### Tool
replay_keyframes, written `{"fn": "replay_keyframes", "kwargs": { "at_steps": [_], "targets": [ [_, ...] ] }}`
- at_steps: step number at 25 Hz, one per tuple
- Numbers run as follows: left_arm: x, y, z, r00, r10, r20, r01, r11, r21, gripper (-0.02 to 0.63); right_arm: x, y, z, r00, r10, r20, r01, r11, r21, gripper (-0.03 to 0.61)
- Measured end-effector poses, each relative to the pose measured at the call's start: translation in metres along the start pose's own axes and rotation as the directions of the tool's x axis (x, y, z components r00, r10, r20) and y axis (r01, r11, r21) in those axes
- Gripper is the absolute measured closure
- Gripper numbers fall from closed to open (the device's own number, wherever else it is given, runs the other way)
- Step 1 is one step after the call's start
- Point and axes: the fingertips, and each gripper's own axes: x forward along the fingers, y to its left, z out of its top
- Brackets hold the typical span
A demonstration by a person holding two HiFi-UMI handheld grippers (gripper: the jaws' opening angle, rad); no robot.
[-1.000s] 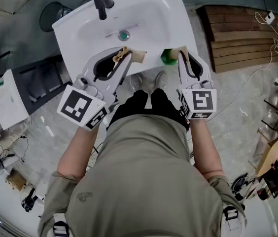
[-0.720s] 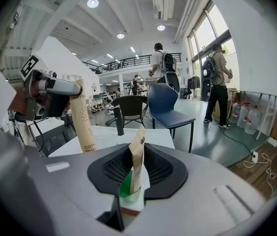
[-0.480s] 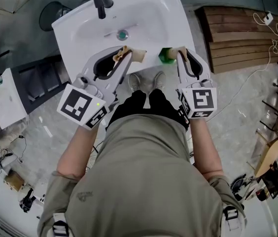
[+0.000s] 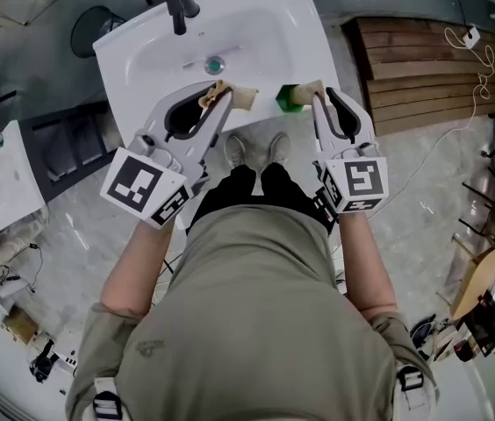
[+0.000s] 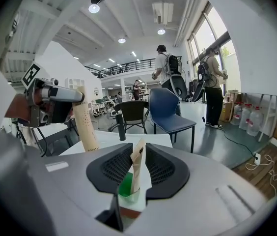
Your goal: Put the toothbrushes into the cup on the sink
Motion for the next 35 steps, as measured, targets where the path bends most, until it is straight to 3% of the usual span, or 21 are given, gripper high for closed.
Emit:
{"fn": "replay_keyframes", "kwargs": {
  "at_steps": [23, 35],
  "targets": [
    [-0.021, -0.038, 0.007, 0.999, 0.028, 0.028, -0.029, 0.999, 0.038, 0.565, -0.076, 0.011, 0.061, 0.987, 0.044, 0.157, -0.041, 0.999, -0.024, 0.506],
    [-0.018, -0.059, 0.021, 0.998, 0.029, 0.056, -0.033, 0.998, 0.060, 0.565, -0.108, 0.021, 0.031, 0.989, 0.102, 0.105, -0.101, 0.995, -0.019, 0.541]
  ]
}}
